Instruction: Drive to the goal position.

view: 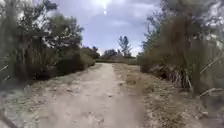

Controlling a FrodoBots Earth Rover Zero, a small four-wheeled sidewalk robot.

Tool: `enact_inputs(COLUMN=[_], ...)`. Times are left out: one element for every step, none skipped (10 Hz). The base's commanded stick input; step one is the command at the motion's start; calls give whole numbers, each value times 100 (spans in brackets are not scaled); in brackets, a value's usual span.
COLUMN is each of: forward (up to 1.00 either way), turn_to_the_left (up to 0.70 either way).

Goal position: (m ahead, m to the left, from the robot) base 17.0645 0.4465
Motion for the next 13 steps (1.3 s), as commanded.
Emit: enact_inputs(forward=[85,85,85,85,85,85,85,85,85,85,85,85,85], turn_to_the_left=[0,0,0,0,0,0,0,0,0,0,0,0,0])
